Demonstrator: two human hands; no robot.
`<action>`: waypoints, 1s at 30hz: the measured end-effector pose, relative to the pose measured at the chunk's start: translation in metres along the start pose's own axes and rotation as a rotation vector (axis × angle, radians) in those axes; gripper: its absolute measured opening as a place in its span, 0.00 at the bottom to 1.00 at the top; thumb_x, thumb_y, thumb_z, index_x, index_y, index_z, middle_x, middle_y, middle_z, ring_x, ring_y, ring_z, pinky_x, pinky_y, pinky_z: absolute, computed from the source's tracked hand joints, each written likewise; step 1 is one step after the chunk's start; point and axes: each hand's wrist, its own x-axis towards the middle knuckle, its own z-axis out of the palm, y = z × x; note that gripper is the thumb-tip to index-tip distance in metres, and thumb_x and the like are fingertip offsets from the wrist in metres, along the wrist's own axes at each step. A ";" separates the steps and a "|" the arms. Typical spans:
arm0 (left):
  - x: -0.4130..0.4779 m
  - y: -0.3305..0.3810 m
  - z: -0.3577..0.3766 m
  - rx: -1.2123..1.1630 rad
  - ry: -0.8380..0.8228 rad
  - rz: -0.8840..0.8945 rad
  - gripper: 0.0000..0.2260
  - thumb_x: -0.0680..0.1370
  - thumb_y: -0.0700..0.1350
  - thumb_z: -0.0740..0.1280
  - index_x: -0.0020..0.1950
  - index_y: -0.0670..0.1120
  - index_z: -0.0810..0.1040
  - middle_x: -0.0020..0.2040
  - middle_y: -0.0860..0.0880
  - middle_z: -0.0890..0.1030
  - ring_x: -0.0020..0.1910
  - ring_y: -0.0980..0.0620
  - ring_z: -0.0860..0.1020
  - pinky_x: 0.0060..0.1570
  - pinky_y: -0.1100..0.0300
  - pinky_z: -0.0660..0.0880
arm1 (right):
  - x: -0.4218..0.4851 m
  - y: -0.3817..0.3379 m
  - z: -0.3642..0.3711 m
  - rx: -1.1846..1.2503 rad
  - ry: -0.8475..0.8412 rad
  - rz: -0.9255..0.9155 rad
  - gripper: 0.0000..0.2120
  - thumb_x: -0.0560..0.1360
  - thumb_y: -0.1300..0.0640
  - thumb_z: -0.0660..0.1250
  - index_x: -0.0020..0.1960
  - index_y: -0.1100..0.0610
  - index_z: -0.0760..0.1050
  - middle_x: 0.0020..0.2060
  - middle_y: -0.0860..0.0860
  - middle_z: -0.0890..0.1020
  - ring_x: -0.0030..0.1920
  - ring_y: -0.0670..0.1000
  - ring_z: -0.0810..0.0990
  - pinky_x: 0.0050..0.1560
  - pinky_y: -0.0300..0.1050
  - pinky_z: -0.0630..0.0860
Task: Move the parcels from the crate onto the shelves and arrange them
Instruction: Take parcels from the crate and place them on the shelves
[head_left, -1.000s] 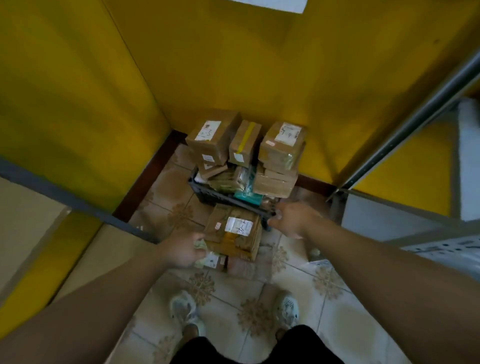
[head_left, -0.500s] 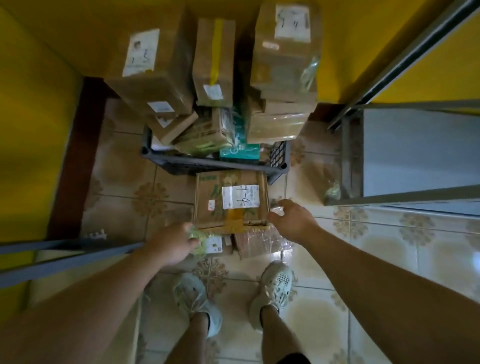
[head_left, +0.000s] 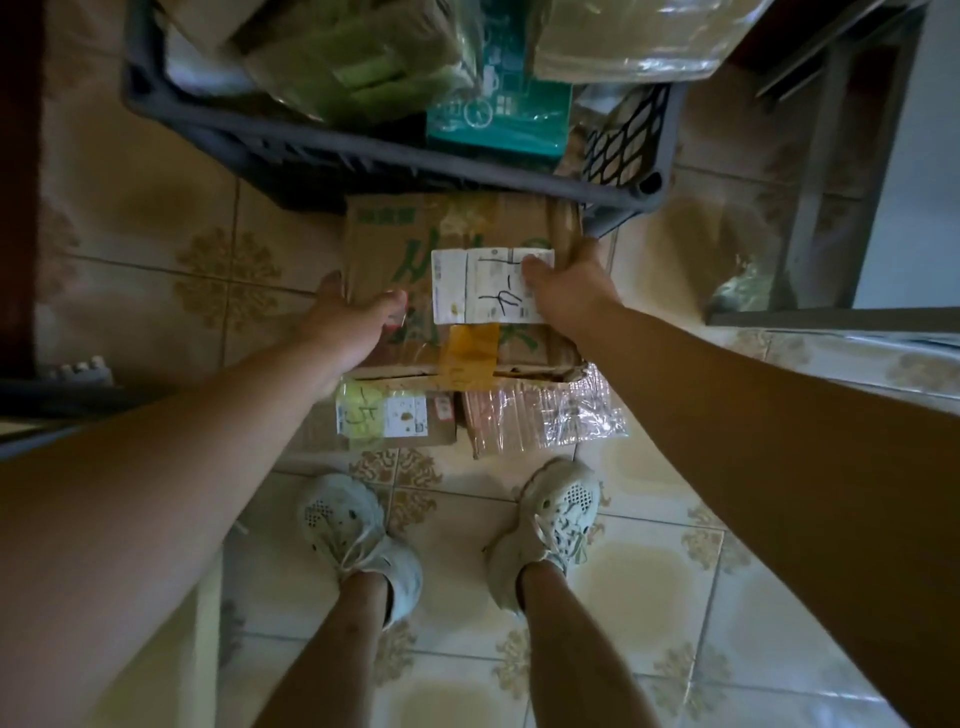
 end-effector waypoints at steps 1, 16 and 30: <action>-0.004 0.001 0.002 -0.028 0.014 -0.010 0.31 0.78 0.59 0.65 0.75 0.46 0.61 0.68 0.44 0.71 0.63 0.47 0.71 0.52 0.58 0.62 | -0.001 0.001 -0.002 0.000 -0.003 -0.013 0.24 0.80 0.45 0.61 0.72 0.49 0.59 0.55 0.50 0.80 0.47 0.52 0.81 0.43 0.47 0.78; -0.027 -0.032 -0.004 0.059 0.111 0.087 0.44 0.74 0.50 0.74 0.80 0.52 0.48 0.79 0.48 0.56 0.74 0.46 0.63 0.66 0.51 0.68 | -0.017 0.007 -0.020 -0.511 -0.161 -0.309 0.28 0.82 0.52 0.61 0.78 0.44 0.53 0.60 0.54 0.78 0.45 0.52 0.77 0.38 0.40 0.72; -0.055 -0.041 0.009 0.036 -0.162 0.036 0.16 0.79 0.47 0.67 0.67 0.47 0.73 0.58 0.48 0.78 0.56 0.46 0.75 0.55 0.55 0.71 | -0.096 0.061 0.021 0.582 0.041 0.261 0.21 0.77 0.54 0.71 0.66 0.53 0.68 0.48 0.45 0.80 0.44 0.45 0.81 0.36 0.40 0.77</action>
